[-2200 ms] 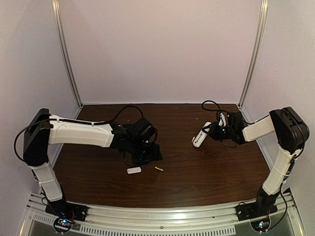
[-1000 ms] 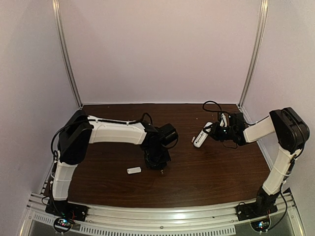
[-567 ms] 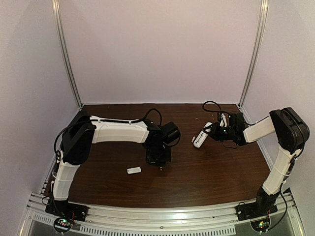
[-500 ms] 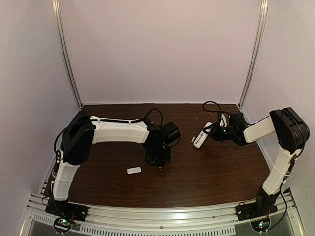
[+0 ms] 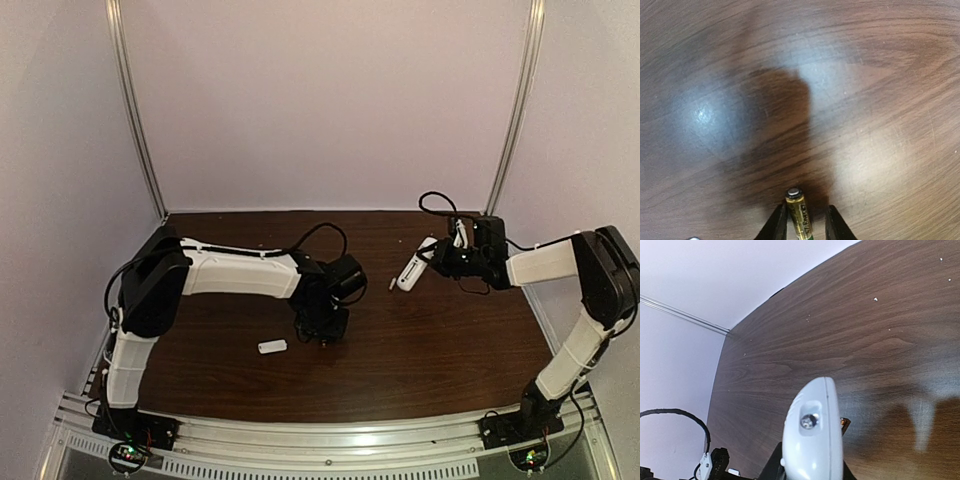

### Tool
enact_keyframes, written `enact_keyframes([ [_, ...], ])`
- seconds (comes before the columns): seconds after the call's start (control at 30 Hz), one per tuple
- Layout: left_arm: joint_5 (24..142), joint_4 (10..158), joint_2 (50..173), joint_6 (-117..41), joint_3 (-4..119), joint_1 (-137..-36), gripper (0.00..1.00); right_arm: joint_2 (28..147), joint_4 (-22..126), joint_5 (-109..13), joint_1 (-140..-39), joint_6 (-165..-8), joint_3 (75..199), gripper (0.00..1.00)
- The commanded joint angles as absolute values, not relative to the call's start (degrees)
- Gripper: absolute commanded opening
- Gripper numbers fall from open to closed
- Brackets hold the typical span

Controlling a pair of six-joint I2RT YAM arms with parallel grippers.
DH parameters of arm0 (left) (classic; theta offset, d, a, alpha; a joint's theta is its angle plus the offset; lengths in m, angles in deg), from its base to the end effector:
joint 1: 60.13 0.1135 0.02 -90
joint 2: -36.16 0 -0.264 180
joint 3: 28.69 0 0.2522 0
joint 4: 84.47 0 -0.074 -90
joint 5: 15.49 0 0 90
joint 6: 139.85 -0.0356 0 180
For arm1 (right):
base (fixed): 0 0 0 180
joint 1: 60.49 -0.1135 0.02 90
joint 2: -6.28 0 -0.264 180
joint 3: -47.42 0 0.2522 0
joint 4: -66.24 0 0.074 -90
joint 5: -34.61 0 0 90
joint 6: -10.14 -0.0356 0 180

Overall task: Load the batteries into the remote control
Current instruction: Pick up the battery from the center of the board.

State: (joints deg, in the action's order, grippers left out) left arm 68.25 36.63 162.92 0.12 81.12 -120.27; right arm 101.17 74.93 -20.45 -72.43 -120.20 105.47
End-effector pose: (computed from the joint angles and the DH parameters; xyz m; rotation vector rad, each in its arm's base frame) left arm 0.2254 -0.3848 0.1454 0.2378 2.8944 -0.2045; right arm 0.3238 0.0893 0.1766 0.1340 2.1774 1.1715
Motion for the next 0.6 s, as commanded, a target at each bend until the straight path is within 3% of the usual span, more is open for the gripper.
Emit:
enact_keyframes([
  [0.0, 67.72, 32.99, 164.95, -2.09, 76.7, -120.22, 0.27, 97.8, 72.38, -19.73, -71.83, -118.83, 105.7, 0.0],
  [0.37, 70.01, 39.55, 159.97, -3.08, 66.62, -120.24, 0.23, 93.47, 69.59, -17.1, -71.87, -118.87, 105.59, 0.0],
  [0.57, 69.8, 41.78, 160.09, -4.73, 66.09, -120.22, 0.08, 91.83, 69.76, -16.23, -71.88, -119.04, 104.69, 0.0],
])
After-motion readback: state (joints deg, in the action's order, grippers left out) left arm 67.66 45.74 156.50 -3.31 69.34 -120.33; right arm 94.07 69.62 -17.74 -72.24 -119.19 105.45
